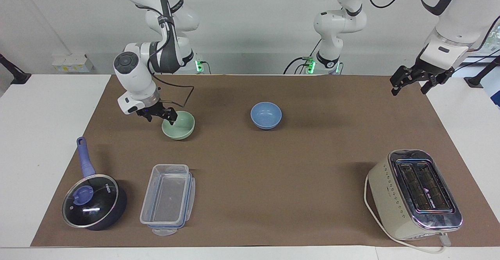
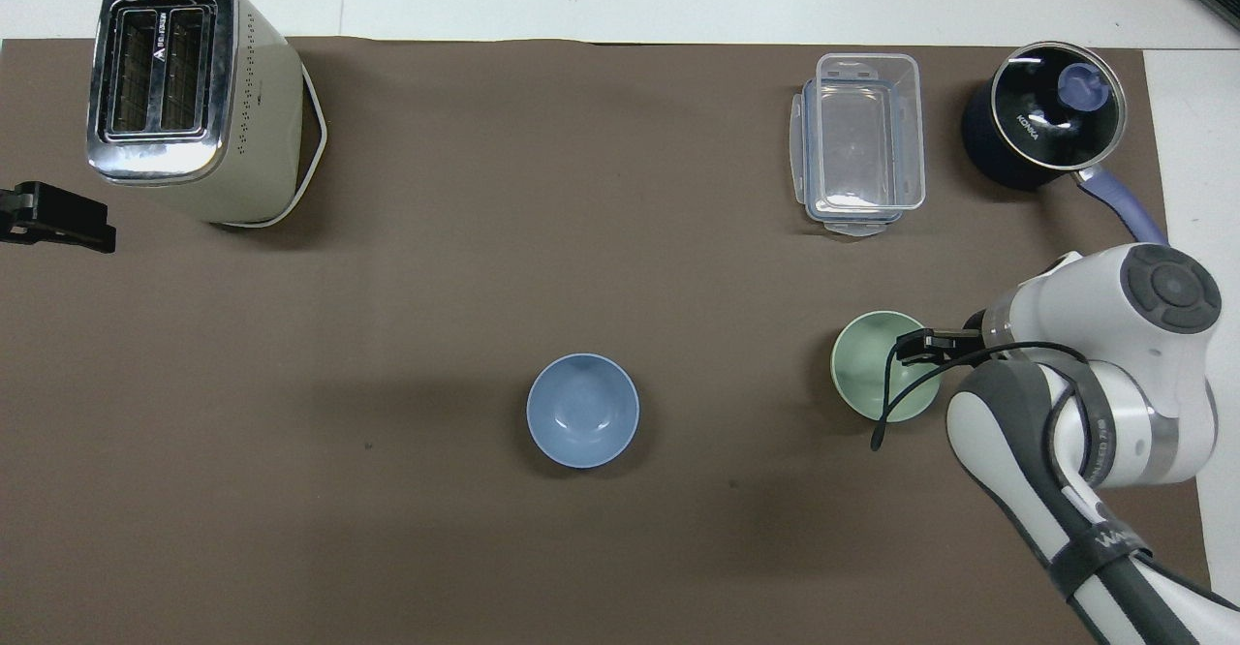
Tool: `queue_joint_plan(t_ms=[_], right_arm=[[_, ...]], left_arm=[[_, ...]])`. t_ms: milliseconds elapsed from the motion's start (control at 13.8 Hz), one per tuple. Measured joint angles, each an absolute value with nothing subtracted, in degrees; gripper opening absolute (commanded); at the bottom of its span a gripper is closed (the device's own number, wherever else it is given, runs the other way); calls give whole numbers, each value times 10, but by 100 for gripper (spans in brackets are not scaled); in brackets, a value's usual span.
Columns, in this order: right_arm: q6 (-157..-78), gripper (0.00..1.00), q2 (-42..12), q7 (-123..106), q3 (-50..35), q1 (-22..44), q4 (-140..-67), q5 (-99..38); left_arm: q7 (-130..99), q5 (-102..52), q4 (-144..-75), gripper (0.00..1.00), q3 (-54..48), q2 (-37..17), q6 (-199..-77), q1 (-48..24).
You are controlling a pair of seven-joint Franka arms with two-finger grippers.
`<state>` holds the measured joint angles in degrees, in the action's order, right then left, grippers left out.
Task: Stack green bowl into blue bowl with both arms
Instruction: 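Reach the right gripper to the green bowl rim and grasp it, then carry the green bowl with the right gripper over the blue bowl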
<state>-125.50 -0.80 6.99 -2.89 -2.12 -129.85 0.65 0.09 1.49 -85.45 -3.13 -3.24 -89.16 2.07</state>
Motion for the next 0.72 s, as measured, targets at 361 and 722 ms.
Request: queue_joint_plan(t_ms=[361,722], right_arm=[[-1273,62,-12,60,-29,-21,-1324,7],[-1273,0,-13,60,-29,-21,-1337,7]], left_arm=[[1,15,-854,100,-31,-32,-892,21],[1,15,-854,100,-31,-32,-892,21]])
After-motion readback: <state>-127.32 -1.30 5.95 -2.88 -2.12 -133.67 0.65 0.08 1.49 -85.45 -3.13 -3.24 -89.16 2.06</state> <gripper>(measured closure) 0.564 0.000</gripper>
